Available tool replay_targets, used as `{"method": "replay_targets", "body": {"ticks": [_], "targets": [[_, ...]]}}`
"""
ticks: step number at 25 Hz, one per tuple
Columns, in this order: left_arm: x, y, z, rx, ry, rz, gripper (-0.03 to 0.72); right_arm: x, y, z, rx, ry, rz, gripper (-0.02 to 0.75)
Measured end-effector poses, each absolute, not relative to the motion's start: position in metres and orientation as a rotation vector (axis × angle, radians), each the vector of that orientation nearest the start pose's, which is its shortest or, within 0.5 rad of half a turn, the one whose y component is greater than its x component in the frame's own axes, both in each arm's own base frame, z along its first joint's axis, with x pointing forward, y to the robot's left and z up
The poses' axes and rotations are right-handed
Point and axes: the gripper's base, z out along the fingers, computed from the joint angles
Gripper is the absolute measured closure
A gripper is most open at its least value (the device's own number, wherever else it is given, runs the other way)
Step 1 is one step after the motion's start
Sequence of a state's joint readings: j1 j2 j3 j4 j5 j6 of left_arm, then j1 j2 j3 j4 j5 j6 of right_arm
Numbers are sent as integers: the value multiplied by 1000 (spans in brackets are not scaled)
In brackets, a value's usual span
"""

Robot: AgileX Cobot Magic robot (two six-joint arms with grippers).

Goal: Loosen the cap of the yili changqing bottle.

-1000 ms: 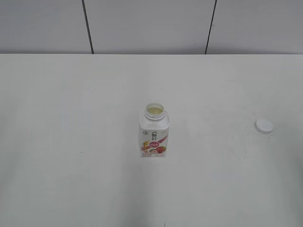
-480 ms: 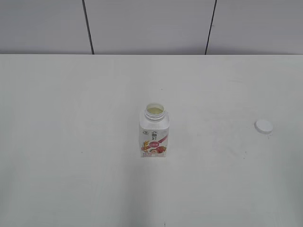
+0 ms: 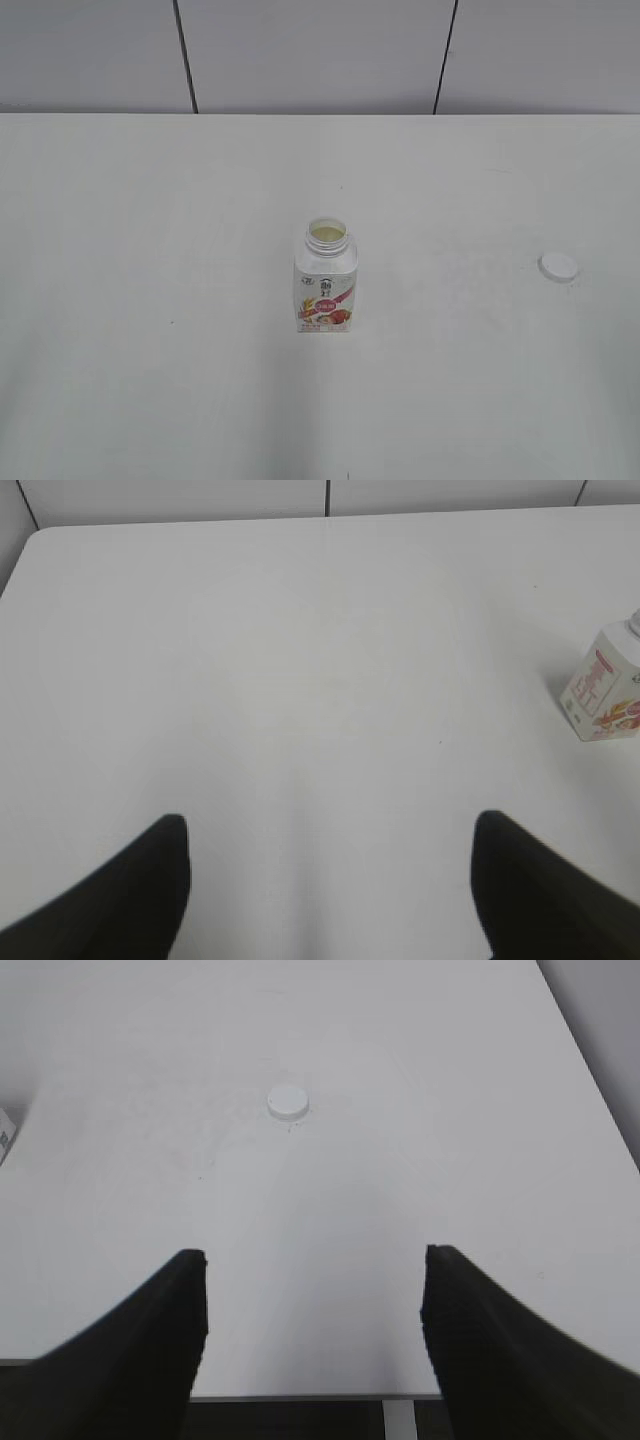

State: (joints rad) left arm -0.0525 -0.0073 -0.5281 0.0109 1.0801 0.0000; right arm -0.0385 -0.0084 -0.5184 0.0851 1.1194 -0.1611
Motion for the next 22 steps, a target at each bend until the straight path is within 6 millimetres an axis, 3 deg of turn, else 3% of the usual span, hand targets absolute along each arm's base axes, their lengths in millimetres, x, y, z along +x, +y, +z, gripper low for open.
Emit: {"method": "replay_targets", "body": {"ticks": [22], "targets": [[-8,1,282,53,2018,-25,176,-9,7,278,-136,2053,-27,205]]}}
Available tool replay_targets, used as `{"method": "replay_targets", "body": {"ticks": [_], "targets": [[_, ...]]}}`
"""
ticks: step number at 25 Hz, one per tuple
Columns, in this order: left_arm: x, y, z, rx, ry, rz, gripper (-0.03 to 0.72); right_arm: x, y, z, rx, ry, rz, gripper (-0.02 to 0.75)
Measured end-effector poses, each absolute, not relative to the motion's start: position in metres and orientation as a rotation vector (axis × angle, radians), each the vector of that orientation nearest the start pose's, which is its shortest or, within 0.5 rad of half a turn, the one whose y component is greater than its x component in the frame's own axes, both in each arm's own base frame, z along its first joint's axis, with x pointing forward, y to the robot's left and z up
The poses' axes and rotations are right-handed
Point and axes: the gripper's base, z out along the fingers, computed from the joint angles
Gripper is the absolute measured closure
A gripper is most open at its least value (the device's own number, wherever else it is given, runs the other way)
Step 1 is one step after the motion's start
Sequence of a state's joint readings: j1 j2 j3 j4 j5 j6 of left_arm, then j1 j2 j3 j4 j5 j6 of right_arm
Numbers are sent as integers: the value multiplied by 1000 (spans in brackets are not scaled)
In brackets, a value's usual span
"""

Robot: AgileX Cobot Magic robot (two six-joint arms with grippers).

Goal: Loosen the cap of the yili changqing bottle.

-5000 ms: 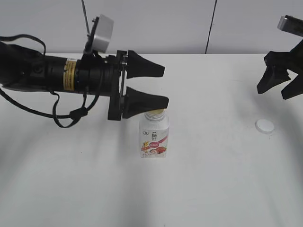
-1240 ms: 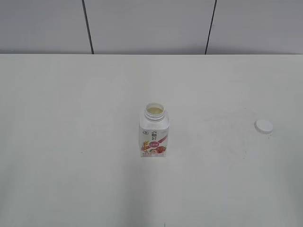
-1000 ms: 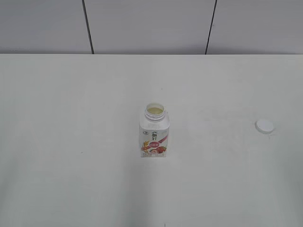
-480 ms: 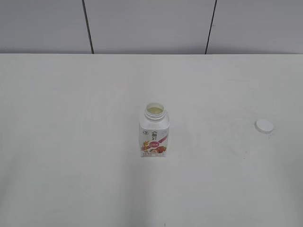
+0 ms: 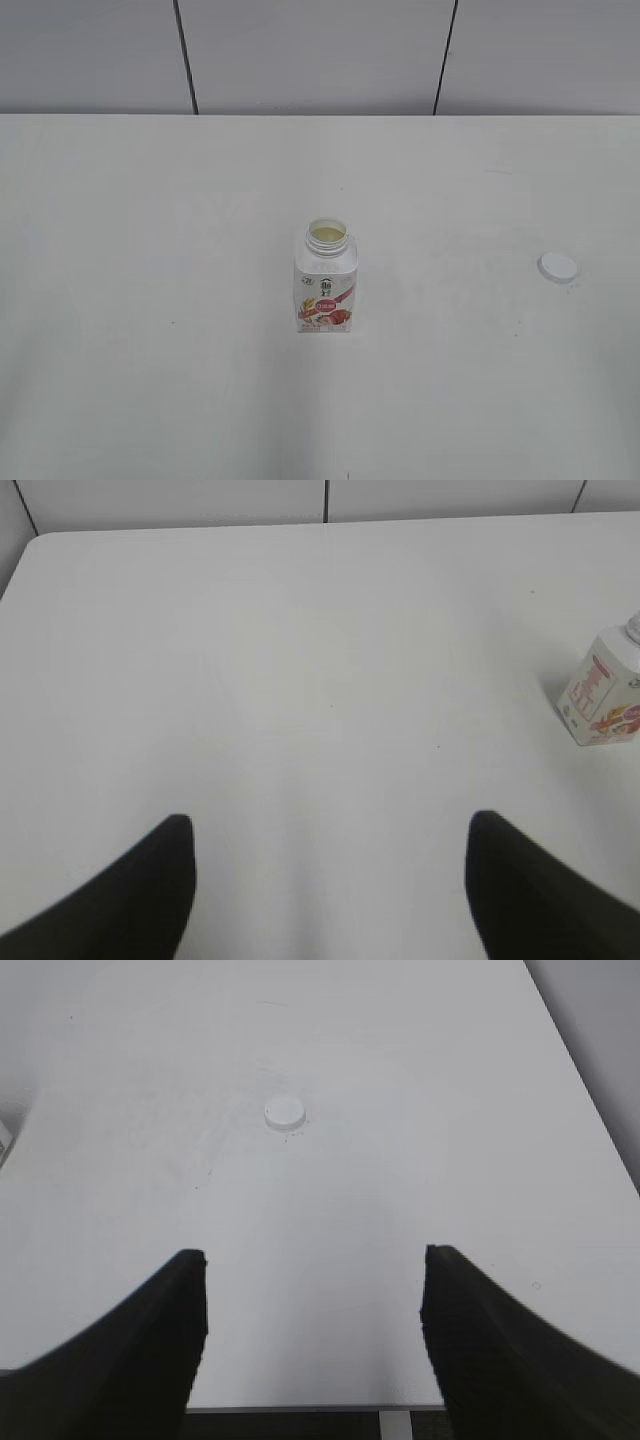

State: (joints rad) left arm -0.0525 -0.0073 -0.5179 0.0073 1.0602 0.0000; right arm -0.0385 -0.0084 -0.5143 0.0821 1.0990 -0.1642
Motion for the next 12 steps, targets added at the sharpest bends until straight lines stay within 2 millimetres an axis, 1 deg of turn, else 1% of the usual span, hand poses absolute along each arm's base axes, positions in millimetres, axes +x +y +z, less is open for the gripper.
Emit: {"method": "replay_targets", "body": {"ticks": [12], "targets": [[-8,1,282,53,2018,-25,177,-9,7,278,-136,2052,-27,205]]}}
